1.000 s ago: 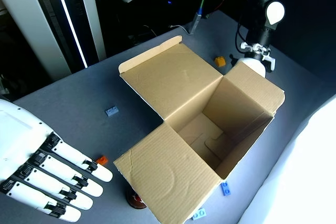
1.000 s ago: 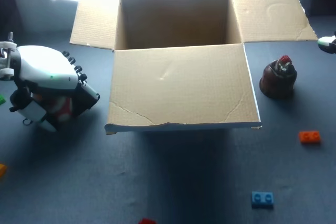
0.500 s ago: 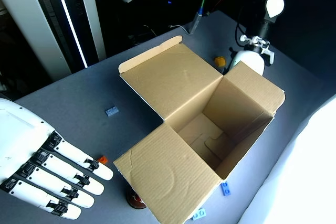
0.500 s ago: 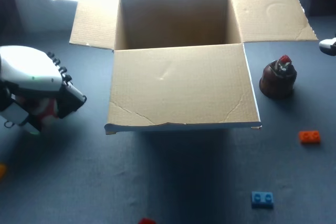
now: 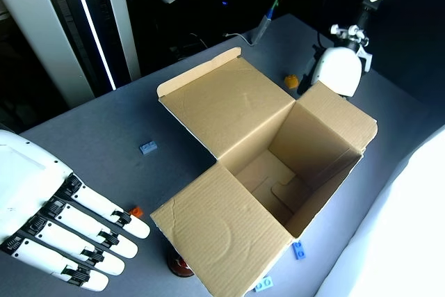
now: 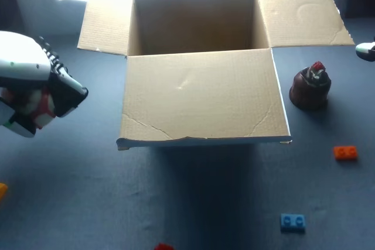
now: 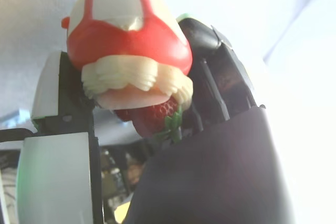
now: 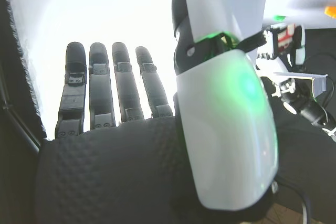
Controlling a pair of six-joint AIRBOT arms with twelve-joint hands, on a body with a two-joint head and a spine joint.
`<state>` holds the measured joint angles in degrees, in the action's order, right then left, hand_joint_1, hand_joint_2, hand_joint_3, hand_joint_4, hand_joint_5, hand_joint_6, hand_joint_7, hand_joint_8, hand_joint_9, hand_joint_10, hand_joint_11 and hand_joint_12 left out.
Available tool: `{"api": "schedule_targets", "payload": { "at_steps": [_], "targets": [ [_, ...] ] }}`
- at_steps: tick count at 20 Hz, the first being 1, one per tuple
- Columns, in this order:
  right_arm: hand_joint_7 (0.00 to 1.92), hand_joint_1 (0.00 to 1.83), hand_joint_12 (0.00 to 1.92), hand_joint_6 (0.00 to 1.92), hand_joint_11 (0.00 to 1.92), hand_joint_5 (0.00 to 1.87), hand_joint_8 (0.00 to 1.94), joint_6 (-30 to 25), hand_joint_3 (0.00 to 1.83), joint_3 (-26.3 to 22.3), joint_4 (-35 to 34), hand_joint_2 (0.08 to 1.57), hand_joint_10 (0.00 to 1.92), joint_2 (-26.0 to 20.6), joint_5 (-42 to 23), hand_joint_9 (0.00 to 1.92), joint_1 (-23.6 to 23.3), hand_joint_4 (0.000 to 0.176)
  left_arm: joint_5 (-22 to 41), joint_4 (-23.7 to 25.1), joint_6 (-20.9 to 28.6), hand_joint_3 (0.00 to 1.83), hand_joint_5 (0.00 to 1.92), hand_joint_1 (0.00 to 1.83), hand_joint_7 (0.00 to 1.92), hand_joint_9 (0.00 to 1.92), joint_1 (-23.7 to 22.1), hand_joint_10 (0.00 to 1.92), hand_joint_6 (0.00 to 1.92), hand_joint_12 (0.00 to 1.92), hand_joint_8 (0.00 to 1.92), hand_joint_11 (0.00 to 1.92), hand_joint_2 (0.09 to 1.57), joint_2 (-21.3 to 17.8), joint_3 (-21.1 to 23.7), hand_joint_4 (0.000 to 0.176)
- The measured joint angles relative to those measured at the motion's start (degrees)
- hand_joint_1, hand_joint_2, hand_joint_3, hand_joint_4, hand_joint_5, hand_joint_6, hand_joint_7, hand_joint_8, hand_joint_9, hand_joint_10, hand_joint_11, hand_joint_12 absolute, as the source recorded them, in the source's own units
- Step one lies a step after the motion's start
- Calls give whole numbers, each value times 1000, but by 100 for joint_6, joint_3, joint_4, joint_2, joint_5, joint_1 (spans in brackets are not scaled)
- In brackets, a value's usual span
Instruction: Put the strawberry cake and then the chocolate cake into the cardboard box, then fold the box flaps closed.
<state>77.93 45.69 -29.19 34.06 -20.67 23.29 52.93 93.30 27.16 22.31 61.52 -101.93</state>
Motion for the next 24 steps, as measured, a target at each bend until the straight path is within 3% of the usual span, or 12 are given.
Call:
{"api": "schedule_targets", "payload": {
  "at_steps": [2,7,11,13,15,17,19,21,24],
  "targets": [
    [135,1037,523,3,0,95,1,2,1,0,-7,1060,1,0,0,161,0,0,63,22,7,0,550,1314,709,754,-66,1565,1466,1806,1423,554,1266,-120,72,0],
    [134,1031,452,0,0,85,1,11,6,0,0,1080,0,0,0,148,-2,0,90,247,37,1,537,1309,693,732,-157,1580,1486,1790,1452,543,1274,-302,118,0],
    [127,1058,381,3,0,82,10,13,1,0,-2,1069,4,0,13,142,-24,0,258,339,210,0,568,1311,711,725,-601,1568,1469,1753,1422,524,1266,-404,-90,0],
    [143,1055,451,7,0,101,6,15,0,0,0,1066,7,-2,7,158,-24,0,297,695,229,0,587,1306,703,717,-918,1545,1523,1757,1413,497,1265,-374,-227,0],
    [133,1040,507,4,0,104,0,15,0,0,0,1064,4,0,13,156,-24,0,323,638,236,1,576,1304,694,706,-1132,1559,1522,1785,1450,492,1271,-376,-280,0],
    [136,1043,550,4,0,109,2,15,0,-7,0,1062,6,0,11,166,-24,0,369,643,262,0,582,1307,707,706,-1161,1557,1508,1798,1434,491,1268,-376,-291,0],
    [133,1016,604,1,0,105,0,17,0,-7,-13,1061,5,0,17,169,-24,0,422,721,273,3,555,1301,684,696,-1161,1557,1612,1838,1437,516,1278,-387,-240,0],
    [132,1009,608,0,0,95,0,17,0,-7,0,1057,5,0,13,169,-24,0,522,708,282,0,581,1307,702,711,-1185,1577,1491,1874,1436,531,1269,-428,-155,0],
    [132,1032,514,3,0,92,3,22,0,-7,-9,1062,3,0,13,154,-24,0,590,708,289,0,574,1303,678,710,-1248,1601,1475,1832,1460,560,1275,-498,-116,0]
  ]
}}
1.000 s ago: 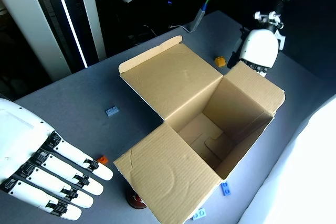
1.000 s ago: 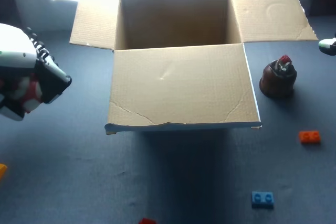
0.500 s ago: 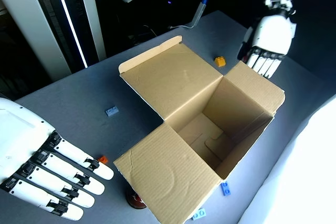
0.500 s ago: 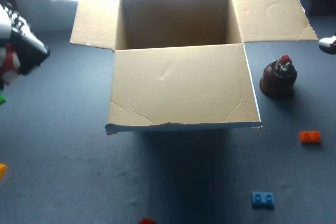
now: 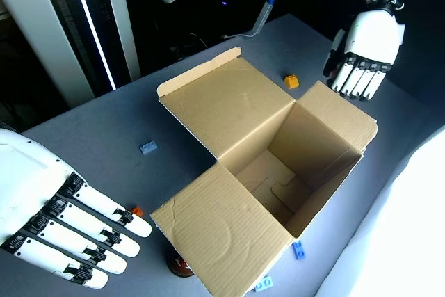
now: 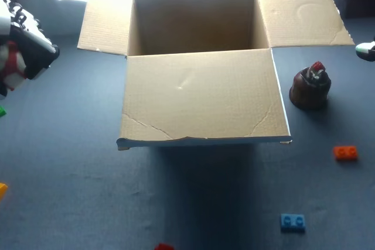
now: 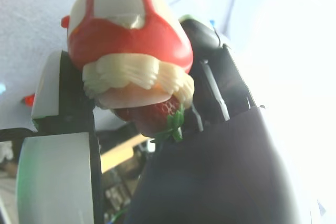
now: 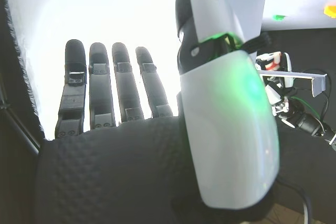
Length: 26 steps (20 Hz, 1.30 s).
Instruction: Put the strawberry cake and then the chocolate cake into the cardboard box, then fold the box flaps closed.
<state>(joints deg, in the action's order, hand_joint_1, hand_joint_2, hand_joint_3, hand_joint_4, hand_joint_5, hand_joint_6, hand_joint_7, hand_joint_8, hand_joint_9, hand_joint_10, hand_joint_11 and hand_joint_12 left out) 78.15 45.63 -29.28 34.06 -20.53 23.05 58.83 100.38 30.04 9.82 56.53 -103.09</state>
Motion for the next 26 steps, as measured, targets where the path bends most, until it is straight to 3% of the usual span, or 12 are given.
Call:
{"api": "schedule_targets", "payload": {
  "at_steps": [3,5,6,9,10,12,16,17,18,21,25,26],
  "targets": [
    [159,1008,622,3,0,109,0,0,3,0,11,1072,4,0,0,167,0,0,83,-39,-22,3,562,1296,658,690,-221,1603,1516,1819,1505,556,1284,0,0,0],
    [134,1029,445,2,0,113,1,0,0,0,9,1061,9,0,2,133,0,7,133,-26,-22,4,603,1144,661,628,-404,1665,1523,1855,1569,526,1303,13,-37,0],
    [139,1041,406,3,0,118,2,2,0,0,7,1048,8,0,0,132,0,9,160,-26,-28,17,550,1250,596,627,-468,1681,1581,1908,1631,516,1310,42,-83,0],
    [107,973,375,0,0,86,0,2,4,0,9,1066,2,0,0,129,0,13,173,103,-37,11,504,1280,596,617,-754,1709,1596,1909,1647,495,1321,151,-299,0],
    [99,974,405,1,0,80,1,2,3,0,11,1065,2,0,0,130,0,15,175,162,-42,6,539,1139,649,562,-859,1768,1563,1903,1648,494,1326,173,-358,0],
    [90,962,344,6,0,97,1,2,20,0,9,1109,0,0,0,112,0,7,188,284,-42,0,582,1110,671,522,-1108,1784,1523,1889,1614,454,1316,221,-411,0],
    [133,1052,557,3,0,103,6,2,0,0,9,1044,12,0,0,149,0,6,256,490,-17,4,606,1089,596,454,-1491,1863,1535,1915,1683,387,1330,361,-422,19],
    [131,1063,560,5,0,109,5,4,0,0,9,1046,11,0,0,147,0,11,280,562,-11,5,593,1085,588,447,-1552,1879,1543,1920,1708,395,1338,404,-422,12],
    [127,1054,624,12,0,133,2,4,0,0,7,1065,13,0,2,159,0,0,295,610,-11,5,579,1084,587,432,-1600,1887,1538,1921,1729,393,1344,433,-422,0],
    [110,1010,598,3,0,119,0,2,17,0,11,1112,2,0,0,139,0,0,323,704,4,15,559,1268,554,534,-1816,1822,1496,1921,1730,408,1334,529,-402,0],
    [129,1020,578,0,0,82,9,4,0,0,9,1066,6,0,0,150,0,0,337,883,28,7,590,1093,559,391,-1991,1920,1490,1921,1792,397,1349,671,-330,0],
    [129,1021,525,2,0,61,5,4,0,0,9,1066,5,0,0,151,0,2,334,929,35,5,555,1232,529,499,-2020,1852,1518,1921,1761,384,1350,704,-280,0]
  ]
}}
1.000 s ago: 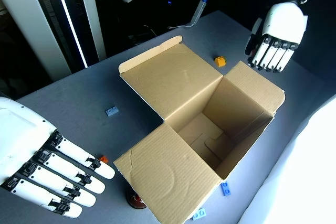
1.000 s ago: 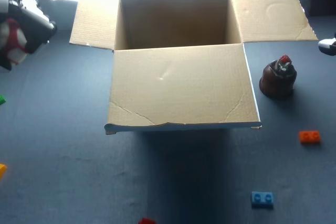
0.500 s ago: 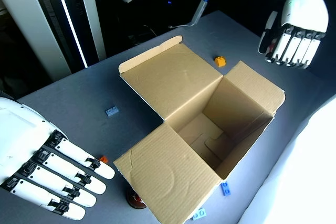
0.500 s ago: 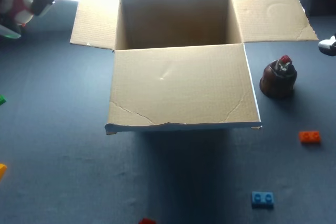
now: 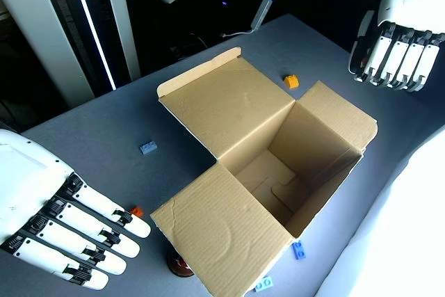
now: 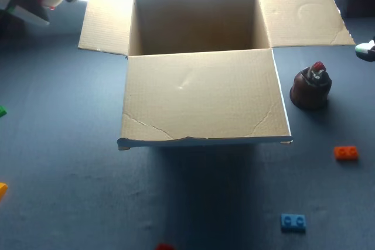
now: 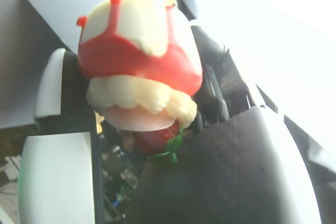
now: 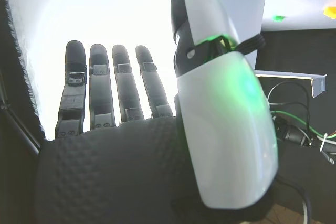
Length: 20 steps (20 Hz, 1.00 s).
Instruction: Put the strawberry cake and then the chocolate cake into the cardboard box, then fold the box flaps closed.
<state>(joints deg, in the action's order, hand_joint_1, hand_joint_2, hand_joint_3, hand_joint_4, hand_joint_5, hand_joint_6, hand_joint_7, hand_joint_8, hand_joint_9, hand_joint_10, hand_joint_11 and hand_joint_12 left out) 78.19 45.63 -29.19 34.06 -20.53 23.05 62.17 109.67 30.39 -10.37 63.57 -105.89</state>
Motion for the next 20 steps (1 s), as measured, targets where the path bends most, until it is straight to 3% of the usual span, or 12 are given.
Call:
{"api": "schedule_targets", "payload": {
  "at_steps": [1,3,5,10,11,17,18,20],
  "targets": [
    [140,1033,581,8,0,75,5,0,0,0,-2,1065,11,0,0,172,0,0,22,0,70,1,591,1122,573,443,-13,1879,1500,1921,1742,381,1342,42,33,0],
    [143,1036,600,7,0,76,4,0,0,0,-26,1064,13,0,-24,180,0,0,48,35,79,0,611,1107,609,439,-20,1852,1461,1921,1713,383,1329,114,181,0],
    [149,1052,569,6,0,81,3,0,0,2,-131,1063,4,0,-48,163,0,0,85,146,96,12,559,1282,560,571,-20,1793,1456,1920,1715,376,1326,199,326,0],
    [139,1038,587,1,0,63,0,4,0,308,-599,1065,2,142,-70,160,0,0,72,240,111,5,573,1284,563,588,-20,1759,1458,1916,1699,368,1322,409,546,0],
    [158,1034,438,9,0,91,6,15,2,387,-675,1073,3,146,-79,144,0,0,20,297,103,0,632,1118,619,478,-20,1837,1445,1921,1684,373,1315,437,610,0],
    [159,1045,451,1,0,65,0,492,0,691,-1235,1064,1,345,-142,154,190,0,-127,356,74,4,632,1107,587,458,205,1847,1445,1918,1735,380,1326,699,739,0],
    [147,1021,406,1,0,48,0,505,2,782,-1316,1075,0,367,-90,144,251,0,-142,376,76,16,601,1248,543,547,269,1802,1445,1920,1735,378,1322,732,739,0],
    [147,1038,359,3,0,51,0,509,2,885,-1401,1076,0,365,-103,142,299,0,-291,461,17,7,603,1283,553,584,332,1752,1450,1921,1694,356,1317,850,730,0]
  ]
}}
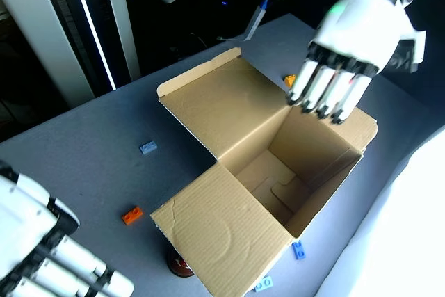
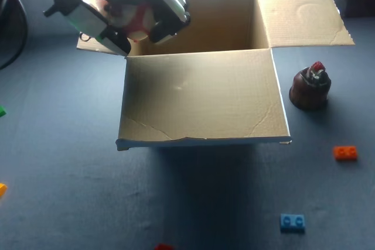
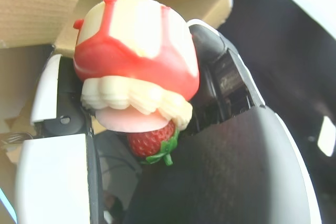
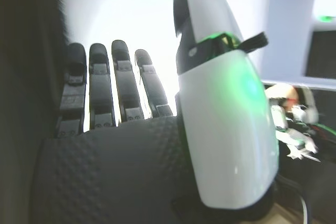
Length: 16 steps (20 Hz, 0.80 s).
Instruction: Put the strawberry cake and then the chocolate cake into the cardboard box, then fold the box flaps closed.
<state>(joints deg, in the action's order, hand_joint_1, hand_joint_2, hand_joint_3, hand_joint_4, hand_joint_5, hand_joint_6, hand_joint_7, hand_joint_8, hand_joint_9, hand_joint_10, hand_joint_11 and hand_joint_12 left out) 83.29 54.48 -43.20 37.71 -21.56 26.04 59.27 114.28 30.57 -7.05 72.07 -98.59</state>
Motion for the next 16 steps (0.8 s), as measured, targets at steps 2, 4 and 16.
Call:
{"api": "schedule_targets", "payload": {
  "at_steps": [2,4,16],
  "targets": [
    [147,1039,356,3,0,52,0,-7,2,22,-120,1076,0,31,-70,142,0,0,-109,-2,-39,6,603,1285,554,586,31,1750,1450,1920,1692,355,1317,138,-13,0],
    [147,1039,355,3,0,52,0,-4,2,20,-111,1076,0,125,-83,142,48,0,-157,-7,-76,6,604,1285,554,586,31,1749,1450,1920,1692,355,1317,289,-105,0],
    [162,1077,526,13,0,109,2,0,0,22,-120,1046,11,240,-142,182,105,0,-323,136,-203,5,612,1297,577,599,81,1756,1367,1920,1686,367,1308,686,-413,0]
  ]
}}
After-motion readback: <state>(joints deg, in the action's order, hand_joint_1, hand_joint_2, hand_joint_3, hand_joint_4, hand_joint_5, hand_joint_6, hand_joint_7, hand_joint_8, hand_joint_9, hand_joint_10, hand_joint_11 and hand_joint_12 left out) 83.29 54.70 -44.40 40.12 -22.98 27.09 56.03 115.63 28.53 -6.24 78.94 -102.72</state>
